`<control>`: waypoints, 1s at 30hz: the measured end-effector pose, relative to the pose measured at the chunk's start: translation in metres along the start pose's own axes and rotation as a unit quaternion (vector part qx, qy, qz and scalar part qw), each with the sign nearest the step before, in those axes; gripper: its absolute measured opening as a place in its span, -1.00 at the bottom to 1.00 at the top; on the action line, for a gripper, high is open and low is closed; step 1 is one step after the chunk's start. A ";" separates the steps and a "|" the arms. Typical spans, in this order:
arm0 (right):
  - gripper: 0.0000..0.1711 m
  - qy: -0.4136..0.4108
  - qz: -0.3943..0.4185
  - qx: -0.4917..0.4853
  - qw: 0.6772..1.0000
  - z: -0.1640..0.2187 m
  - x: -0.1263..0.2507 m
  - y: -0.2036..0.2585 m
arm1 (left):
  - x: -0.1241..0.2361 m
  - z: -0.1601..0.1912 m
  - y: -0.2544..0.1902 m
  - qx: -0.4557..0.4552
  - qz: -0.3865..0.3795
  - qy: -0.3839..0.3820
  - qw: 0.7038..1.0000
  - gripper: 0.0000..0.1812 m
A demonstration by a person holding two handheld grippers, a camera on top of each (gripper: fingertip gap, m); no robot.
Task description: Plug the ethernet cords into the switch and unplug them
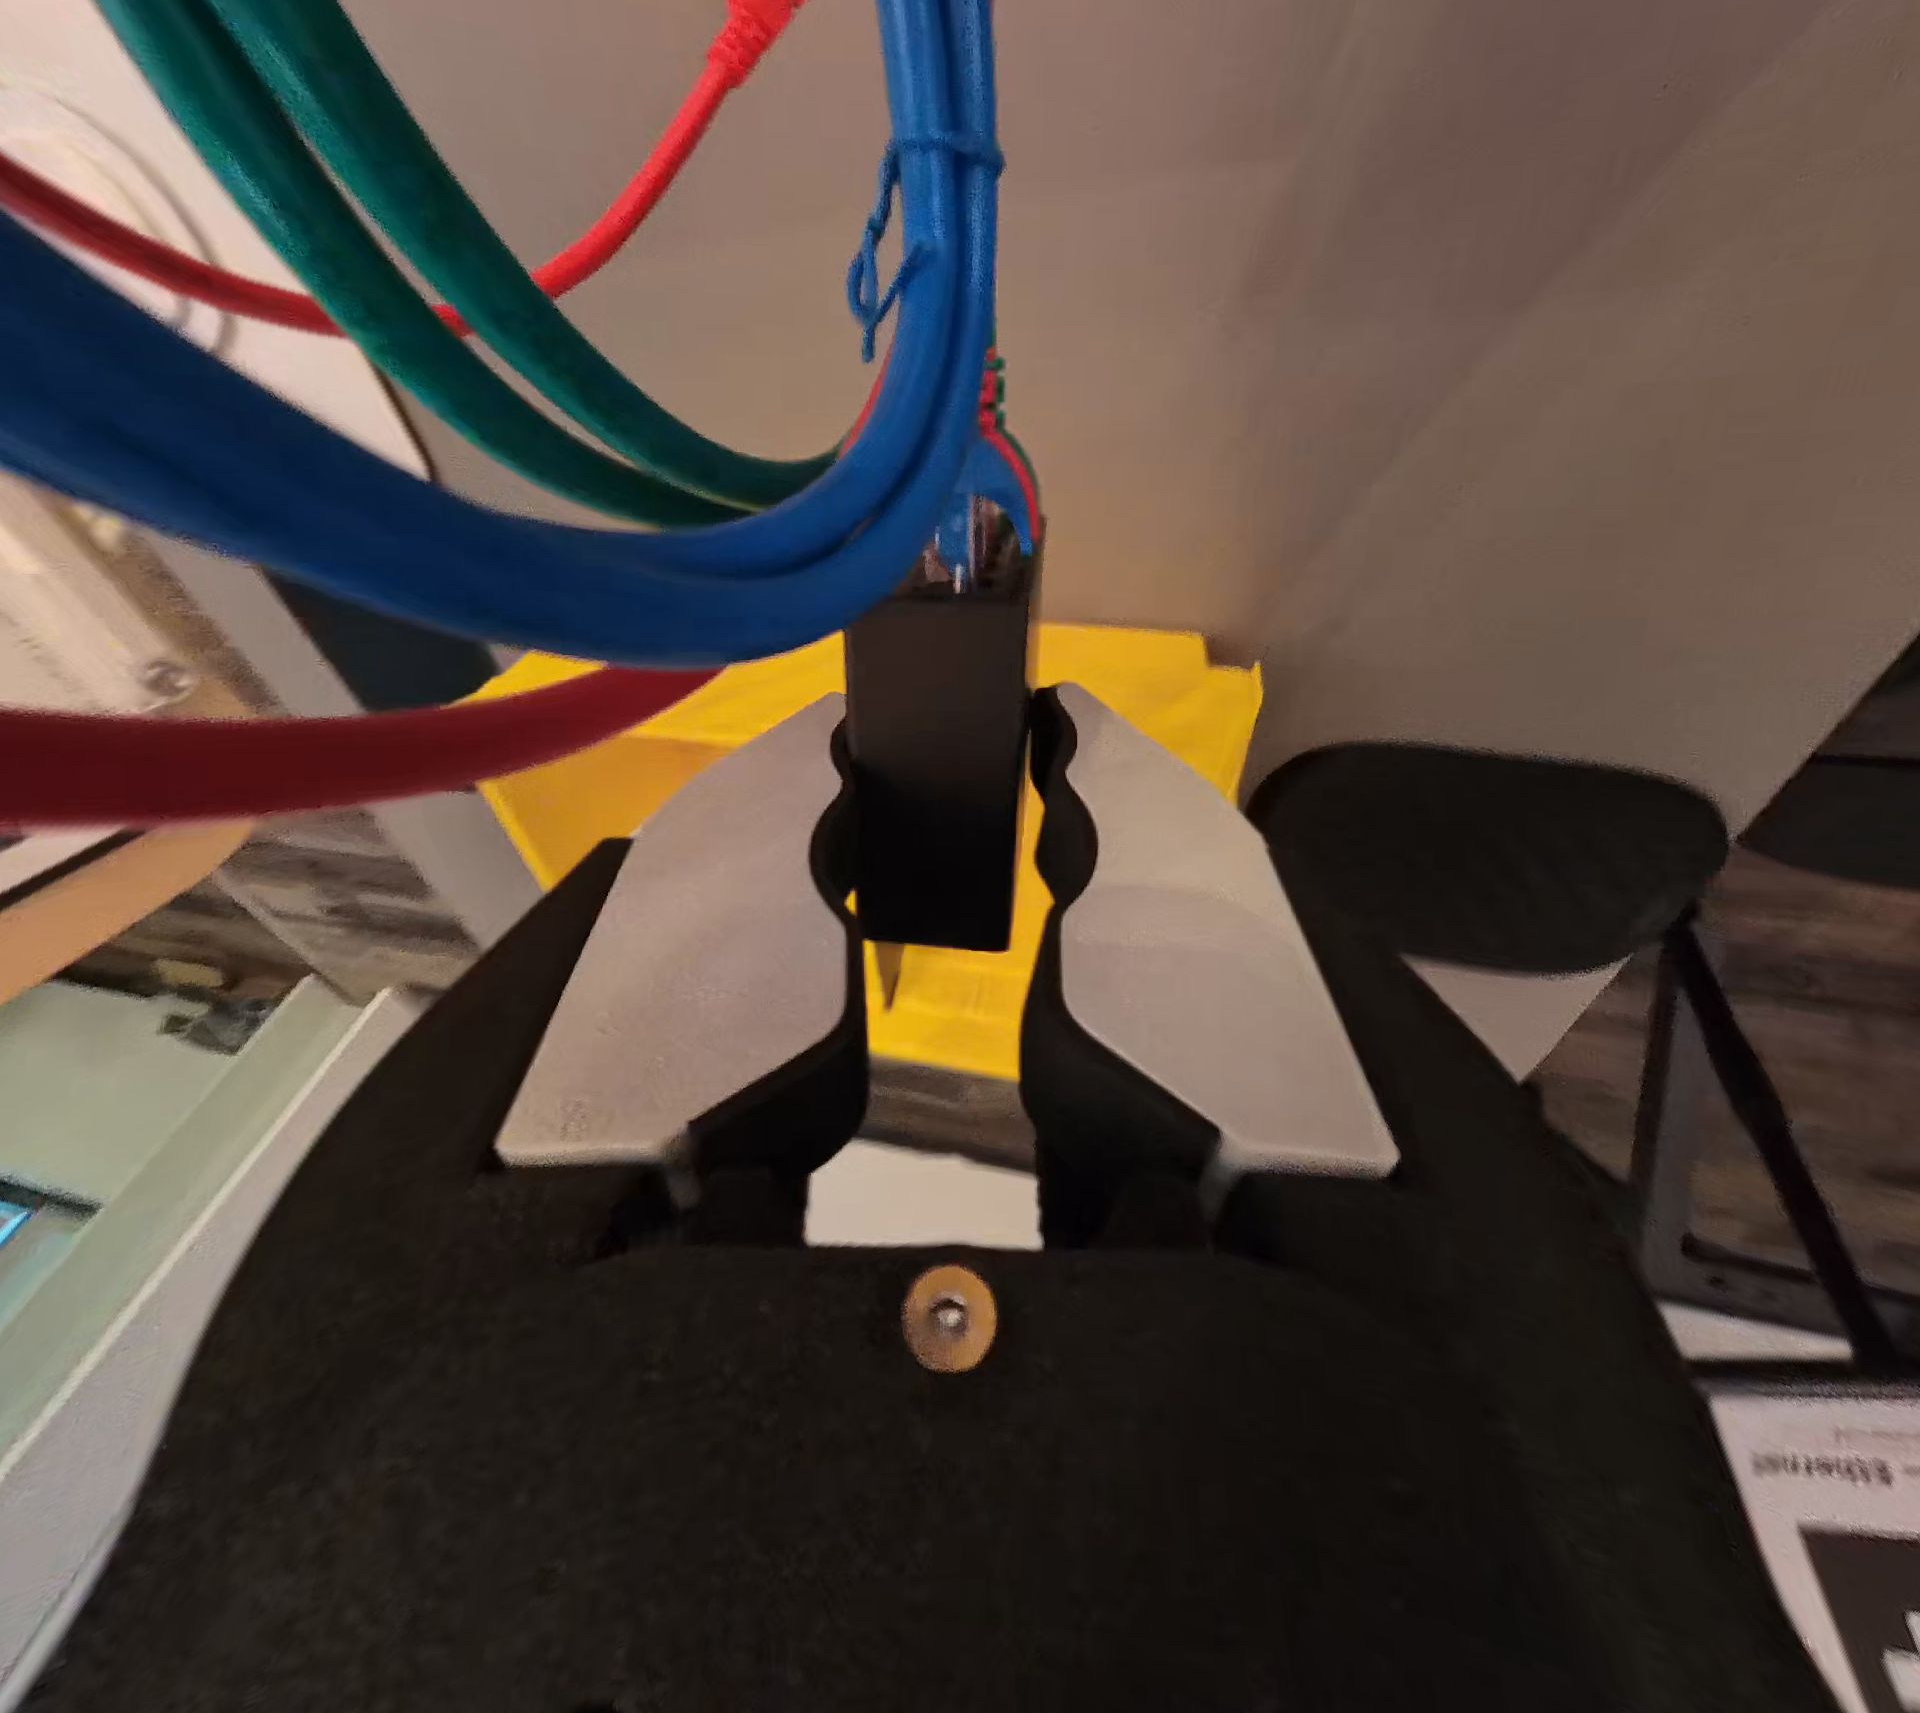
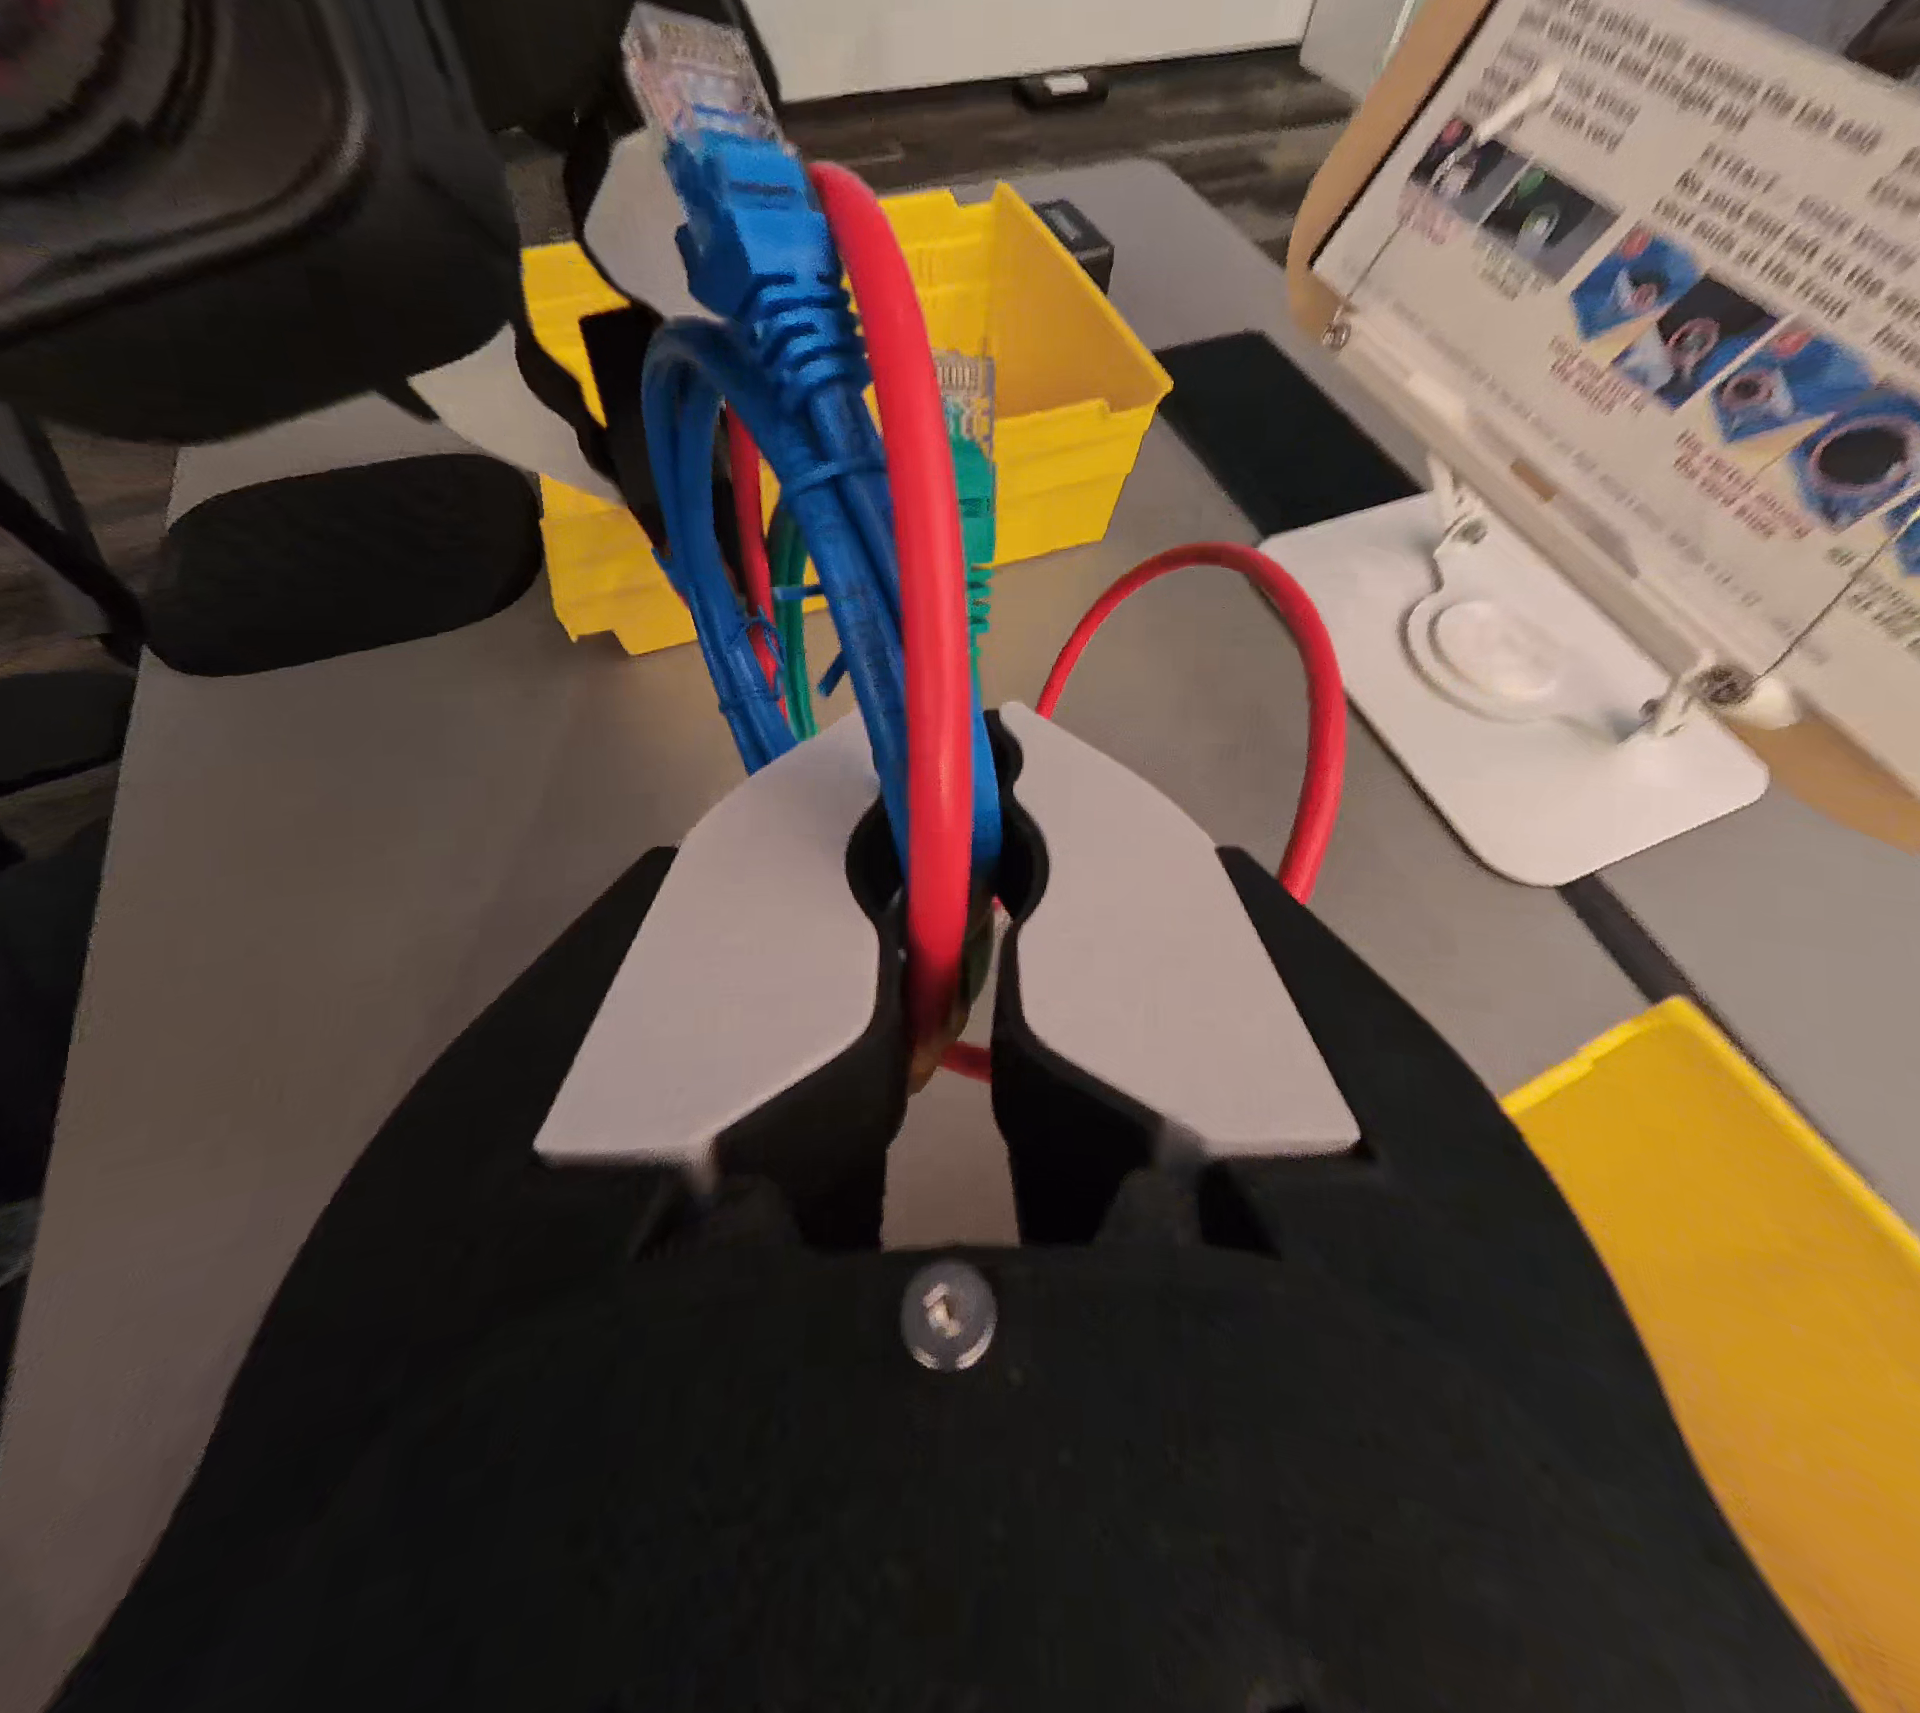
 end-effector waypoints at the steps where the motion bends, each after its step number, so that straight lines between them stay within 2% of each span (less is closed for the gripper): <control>1: -0.85 0.009 0.000 -0.014 1.000 0.003 -0.004 -0.001 | -0.009 0.000 0.002 0.006 0.006 -0.018 1.000 -0.64; 4: -0.85 0.030 -0.013 -0.059 0.998 0.014 -0.019 -0.002 | -0.033 0.006 0.008 0.025 -0.001 -0.062 0.998 -0.61; 6: -0.86 0.049 -0.018 -0.080 0.995 0.021 -0.028 -0.002 | -0.042 0.014 0.011 0.039 -0.013 -0.103 0.994 -0.51; 10: -0.86 0.071 -0.022 -0.127 0.989 0.033 -0.039 -0.008 | -0.051 0.034 0.006 0.095 -0.044 -0.218 0.970 -0.42; 12: -0.85 0.063 -0.034 -0.163 0.984 0.034 -0.040 -0.014 | -0.058 0.035 -0.009 0.111 -0.084 -0.267 0.954 -0.35; 14: -0.86 0.051 -0.045 -0.199 0.978 0.034 -0.038 -0.020 | -0.068 0.029 -0.027 0.106 -0.169 -0.298 0.934 -0.22; 16: -0.86 0.034 -0.063 -0.240 0.968 0.033 -0.035 -0.025 | -0.080 0.018 -0.044 0.108 -0.261 -0.303 0.910 -0.07; 20: -0.85 0.003 -0.093 -0.301 0.949 0.034 -0.032 -0.033 | -0.096 0.000 -0.060 0.108 -0.443 -0.262 0.851 -0.03; 24: -0.86 -0.025 -0.126 -0.353 0.927 0.034 -0.031 -0.036 | -0.111 -0.012 -0.060 0.095 -0.532 -0.230 0.809 -0.05; 28: -0.88 -0.052 -0.166 -0.400 0.900 0.033 -0.031 -0.037 | -0.126 -0.014 -0.048 0.085 -0.591 -0.157 0.787 -0.05; 30: -0.87 -0.065 -0.184 -0.421 0.886 0.033 -0.030 -0.038 | -0.129 -0.011 -0.044 0.086 -0.633 -0.115 0.760 -0.07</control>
Point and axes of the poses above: each gripper's, where its closed fingertips meet, x back along the fingers, z out of its underside, y = z × x across the jaws, the point moved 7 cm from there along x, back along the fingers, and after that the axes turned 11 degrees about z, right-handed, at the moved point
